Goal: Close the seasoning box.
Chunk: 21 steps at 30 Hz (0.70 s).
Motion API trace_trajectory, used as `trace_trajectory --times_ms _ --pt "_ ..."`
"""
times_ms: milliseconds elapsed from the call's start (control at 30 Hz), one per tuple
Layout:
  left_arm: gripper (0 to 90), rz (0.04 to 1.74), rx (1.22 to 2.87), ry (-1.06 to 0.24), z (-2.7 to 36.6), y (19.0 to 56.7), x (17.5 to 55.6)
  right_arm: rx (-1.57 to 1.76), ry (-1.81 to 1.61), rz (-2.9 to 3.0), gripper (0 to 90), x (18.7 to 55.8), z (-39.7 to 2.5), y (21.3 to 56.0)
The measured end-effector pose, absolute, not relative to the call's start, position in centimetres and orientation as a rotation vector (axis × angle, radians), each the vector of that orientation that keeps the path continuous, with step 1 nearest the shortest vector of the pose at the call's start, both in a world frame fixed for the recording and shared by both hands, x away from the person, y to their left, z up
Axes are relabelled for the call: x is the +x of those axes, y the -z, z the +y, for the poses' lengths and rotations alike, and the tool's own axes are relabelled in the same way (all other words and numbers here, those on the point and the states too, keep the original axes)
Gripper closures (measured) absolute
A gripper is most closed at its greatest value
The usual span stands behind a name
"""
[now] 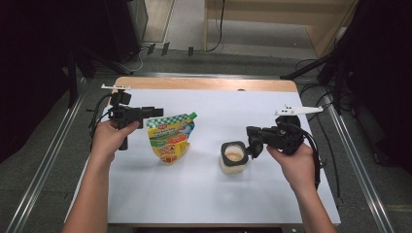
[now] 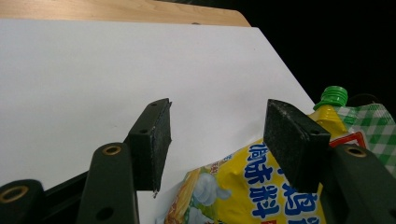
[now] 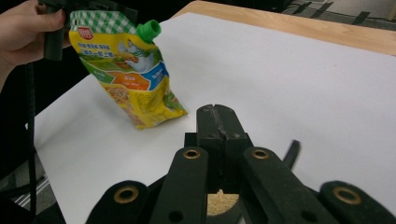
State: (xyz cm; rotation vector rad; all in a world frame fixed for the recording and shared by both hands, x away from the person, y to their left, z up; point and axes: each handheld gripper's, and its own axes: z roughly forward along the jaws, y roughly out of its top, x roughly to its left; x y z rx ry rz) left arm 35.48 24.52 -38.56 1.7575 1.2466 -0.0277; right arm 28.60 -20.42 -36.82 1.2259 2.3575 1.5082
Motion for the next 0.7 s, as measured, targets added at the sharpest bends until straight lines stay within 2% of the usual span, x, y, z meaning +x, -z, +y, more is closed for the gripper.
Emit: trace_trajectory --times_ms 367,700 --pt "41.8 1.244 1.766 0.035 24.4 38.8 35.6 1.322 -1.465 2.282 90.0 29.4 -23.2 37.4" --pt "41.3 1.246 1.761 0.033 24.4 38.8 35.6 1.406 -1.407 2.312 90.0 30.5 -23.5 39.8"
